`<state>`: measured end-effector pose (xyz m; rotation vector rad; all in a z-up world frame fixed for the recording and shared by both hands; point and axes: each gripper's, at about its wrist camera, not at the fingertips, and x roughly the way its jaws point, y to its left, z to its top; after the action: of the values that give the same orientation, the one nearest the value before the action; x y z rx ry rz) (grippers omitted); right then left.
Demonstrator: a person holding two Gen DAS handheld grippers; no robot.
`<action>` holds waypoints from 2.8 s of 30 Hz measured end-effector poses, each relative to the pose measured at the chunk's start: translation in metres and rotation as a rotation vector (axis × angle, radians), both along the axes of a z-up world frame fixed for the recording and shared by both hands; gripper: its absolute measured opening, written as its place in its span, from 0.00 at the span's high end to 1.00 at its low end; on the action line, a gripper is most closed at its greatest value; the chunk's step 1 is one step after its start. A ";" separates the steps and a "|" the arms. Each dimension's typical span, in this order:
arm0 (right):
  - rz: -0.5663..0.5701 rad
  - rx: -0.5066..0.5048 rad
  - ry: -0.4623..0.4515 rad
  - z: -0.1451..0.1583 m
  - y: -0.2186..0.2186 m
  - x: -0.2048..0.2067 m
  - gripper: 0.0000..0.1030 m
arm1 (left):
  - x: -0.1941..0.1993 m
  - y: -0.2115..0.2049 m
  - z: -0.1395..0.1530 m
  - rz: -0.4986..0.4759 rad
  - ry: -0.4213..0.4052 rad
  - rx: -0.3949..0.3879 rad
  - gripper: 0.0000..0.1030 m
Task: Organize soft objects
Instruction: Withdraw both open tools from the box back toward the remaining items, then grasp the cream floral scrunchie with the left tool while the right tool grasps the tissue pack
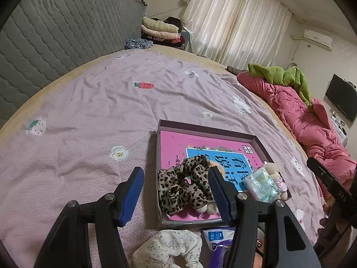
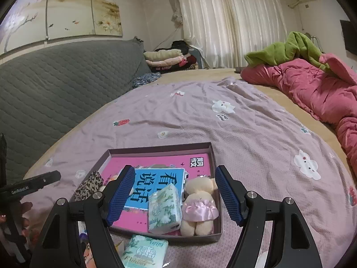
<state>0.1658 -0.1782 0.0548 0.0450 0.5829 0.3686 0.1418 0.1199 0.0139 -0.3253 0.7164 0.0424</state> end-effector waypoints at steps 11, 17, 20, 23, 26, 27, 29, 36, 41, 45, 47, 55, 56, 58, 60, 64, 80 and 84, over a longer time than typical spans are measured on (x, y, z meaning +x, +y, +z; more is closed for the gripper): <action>-0.006 -0.012 0.029 -0.004 -0.002 -0.021 0.27 | -0.022 -0.010 -0.007 -0.013 0.037 0.023 0.42; -0.009 -0.016 0.031 -0.005 0.000 -0.035 0.27 | -0.034 -0.019 -0.003 -0.017 0.021 0.068 0.42; 0.002 -0.034 0.027 -0.005 0.003 -0.042 0.27 | -0.039 -0.024 -0.002 -0.022 0.023 0.080 0.42; 0.012 -0.080 0.017 -0.005 0.007 -0.051 0.27 | -0.045 -0.027 0.000 -0.011 0.021 0.092 0.42; 0.014 -0.092 0.008 -0.003 0.006 -0.058 0.27 | -0.053 -0.027 0.002 -0.014 0.010 0.086 0.42; 0.013 -0.091 0.008 -0.003 0.004 -0.059 0.27 | -0.056 -0.028 0.004 -0.015 0.005 0.089 0.42; 0.008 -0.084 0.008 -0.003 0.001 -0.063 0.27 | -0.060 -0.030 0.005 -0.013 -0.004 0.102 0.42; 0.023 -0.084 0.021 -0.005 0.002 -0.073 0.26 | -0.073 -0.036 0.007 -0.023 0.002 0.116 0.42; 0.034 -0.085 0.032 -0.007 0.004 -0.079 0.26 | -0.079 -0.040 0.008 -0.033 0.006 0.124 0.42; 0.044 -0.091 0.035 -0.008 0.007 -0.085 0.26 | -0.085 -0.041 0.009 -0.034 0.010 0.126 0.42; 0.050 -0.089 0.038 -0.009 0.008 -0.089 0.26 | -0.088 -0.041 0.009 -0.034 0.015 0.123 0.42; 0.082 -0.099 0.043 -0.011 0.014 -0.100 0.26 | -0.102 -0.049 0.010 -0.048 0.023 0.118 0.42; 0.085 -0.100 0.044 -0.011 0.015 -0.102 0.26 | -0.103 -0.050 0.010 -0.051 0.026 0.120 0.42; 0.086 -0.100 0.044 -0.011 0.015 -0.104 0.26 | -0.106 -0.051 0.011 -0.053 0.028 0.131 0.42; 0.088 -0.097 0.047 -0.011 0.014 -0.106 0.26 | -0.107 -0.053 0.011 -0.056 0.028 0.135 0.42; 0.091 -0.102 0.050 -0.012 0.013 -0.110 0.26 | -0.112 -0.055 0.012 -0.061 0.030 0.141 0.42; 0.099 -0.077 0.093 -0.017 0.004 -0.123 0.26 | -0.125 -0.060 0.009 -0.081 0.072 0.127 0.42; 0.109 -0.077 0.104 -0.020 0.004 -0.124 0.26 | -0.125 -0.060 0.001 -0.080 0.117 0.132 0.42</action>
<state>0.0421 -0.1739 0.0348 -0.0420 0.7042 0.4513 0.0168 0.0599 0.0152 -0.1687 0.8378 0.0333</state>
